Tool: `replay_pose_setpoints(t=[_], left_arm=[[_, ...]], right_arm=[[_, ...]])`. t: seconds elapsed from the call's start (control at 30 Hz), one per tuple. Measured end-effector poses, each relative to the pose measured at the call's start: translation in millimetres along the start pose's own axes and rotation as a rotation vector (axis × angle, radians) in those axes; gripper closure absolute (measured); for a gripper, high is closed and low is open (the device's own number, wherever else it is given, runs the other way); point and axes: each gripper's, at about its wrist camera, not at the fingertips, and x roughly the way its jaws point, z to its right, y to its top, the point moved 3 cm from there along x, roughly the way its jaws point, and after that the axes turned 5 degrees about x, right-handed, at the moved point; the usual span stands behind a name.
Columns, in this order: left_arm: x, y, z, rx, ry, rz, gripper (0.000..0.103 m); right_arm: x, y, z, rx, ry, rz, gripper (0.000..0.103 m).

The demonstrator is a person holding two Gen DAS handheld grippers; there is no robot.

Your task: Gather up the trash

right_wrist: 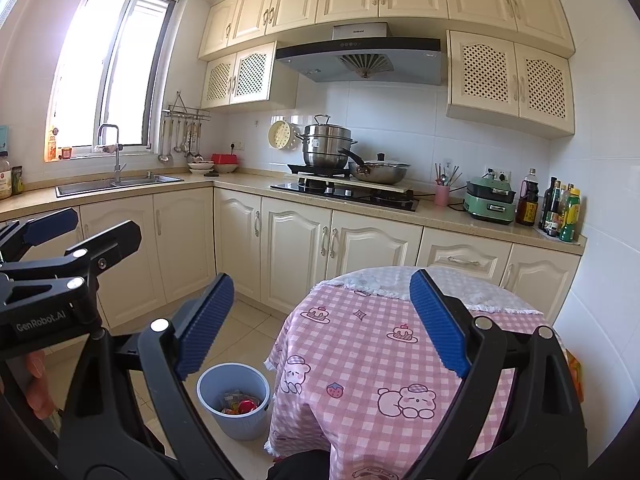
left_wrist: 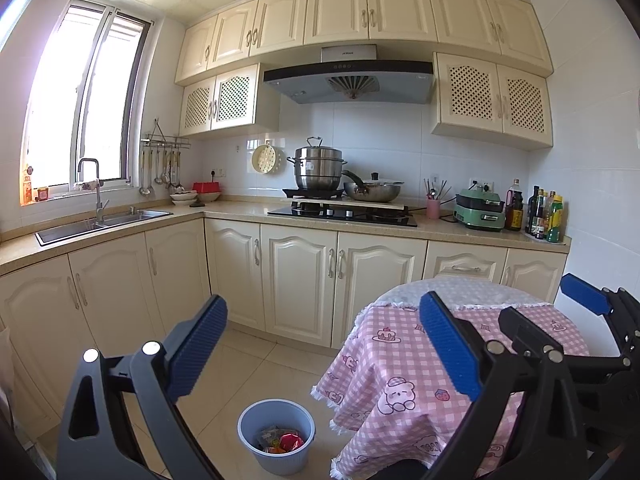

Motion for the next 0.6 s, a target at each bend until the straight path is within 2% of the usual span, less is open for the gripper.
replay_pose_setpoints(t=[0.6], left_arm=[[1.2,-2.9,0.3,0.002,0.000,-0.005,0.008]], right_arm=[[2.0,-0.5,1.9,-0.001,0.004,-0.007,0.015]])
